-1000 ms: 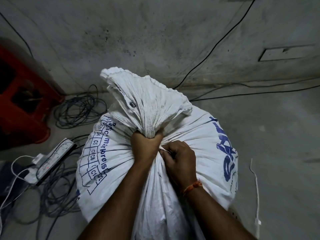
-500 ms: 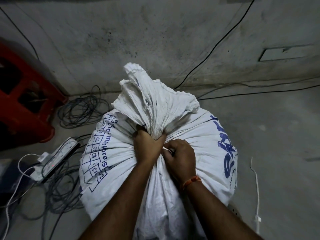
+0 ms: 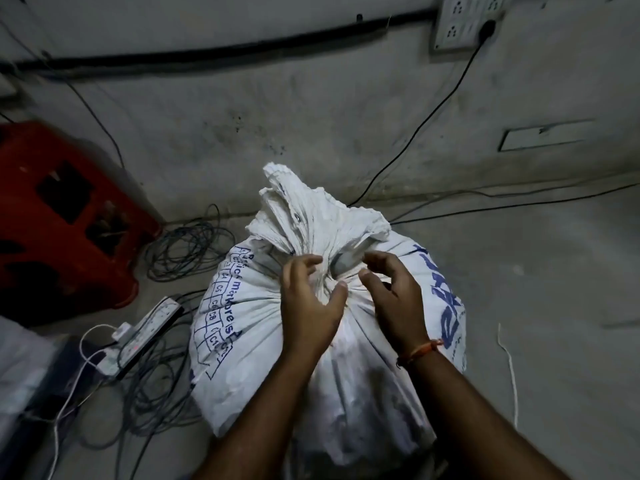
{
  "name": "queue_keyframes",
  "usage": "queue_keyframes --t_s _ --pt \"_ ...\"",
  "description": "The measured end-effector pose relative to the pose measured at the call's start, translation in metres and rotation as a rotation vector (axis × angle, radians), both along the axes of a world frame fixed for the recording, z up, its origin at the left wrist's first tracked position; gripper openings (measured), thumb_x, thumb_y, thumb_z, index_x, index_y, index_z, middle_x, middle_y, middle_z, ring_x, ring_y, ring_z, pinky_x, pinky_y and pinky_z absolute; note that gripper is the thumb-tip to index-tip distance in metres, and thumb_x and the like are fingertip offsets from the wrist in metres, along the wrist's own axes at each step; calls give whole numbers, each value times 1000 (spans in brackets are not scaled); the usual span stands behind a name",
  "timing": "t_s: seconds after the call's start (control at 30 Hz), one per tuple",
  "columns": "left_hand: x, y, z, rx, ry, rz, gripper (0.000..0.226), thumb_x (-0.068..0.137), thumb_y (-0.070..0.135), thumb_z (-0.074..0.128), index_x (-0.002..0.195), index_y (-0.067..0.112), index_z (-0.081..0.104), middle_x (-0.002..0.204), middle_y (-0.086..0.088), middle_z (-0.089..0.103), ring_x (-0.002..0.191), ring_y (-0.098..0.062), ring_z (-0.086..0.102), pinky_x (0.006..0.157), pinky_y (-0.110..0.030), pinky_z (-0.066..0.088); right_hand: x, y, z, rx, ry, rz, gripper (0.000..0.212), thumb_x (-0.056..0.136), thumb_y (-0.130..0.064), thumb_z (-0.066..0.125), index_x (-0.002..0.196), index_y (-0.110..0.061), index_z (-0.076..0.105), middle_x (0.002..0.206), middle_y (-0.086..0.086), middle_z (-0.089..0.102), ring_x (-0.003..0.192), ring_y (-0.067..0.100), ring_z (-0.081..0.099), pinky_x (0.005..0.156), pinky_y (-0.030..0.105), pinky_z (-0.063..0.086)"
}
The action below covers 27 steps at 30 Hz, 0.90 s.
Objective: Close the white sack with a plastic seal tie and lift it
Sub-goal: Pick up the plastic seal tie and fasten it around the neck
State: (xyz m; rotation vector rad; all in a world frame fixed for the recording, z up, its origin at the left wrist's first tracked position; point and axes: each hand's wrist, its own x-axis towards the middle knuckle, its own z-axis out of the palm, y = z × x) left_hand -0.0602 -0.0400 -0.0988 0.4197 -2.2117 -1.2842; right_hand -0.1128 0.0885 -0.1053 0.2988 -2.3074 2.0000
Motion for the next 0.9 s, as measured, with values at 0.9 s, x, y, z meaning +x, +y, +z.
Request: queue_keyframes --t_s 0.9 --pt "-133 358 -244 766 -935 -607 36 108 39 34 128 23 58 135 0 61 119 -16 55 97 -36 36 -43 375 -279 411 -534 -536 31 85 -3 66 115 -12 71 114 8 71 103 22 65 91 27 48"
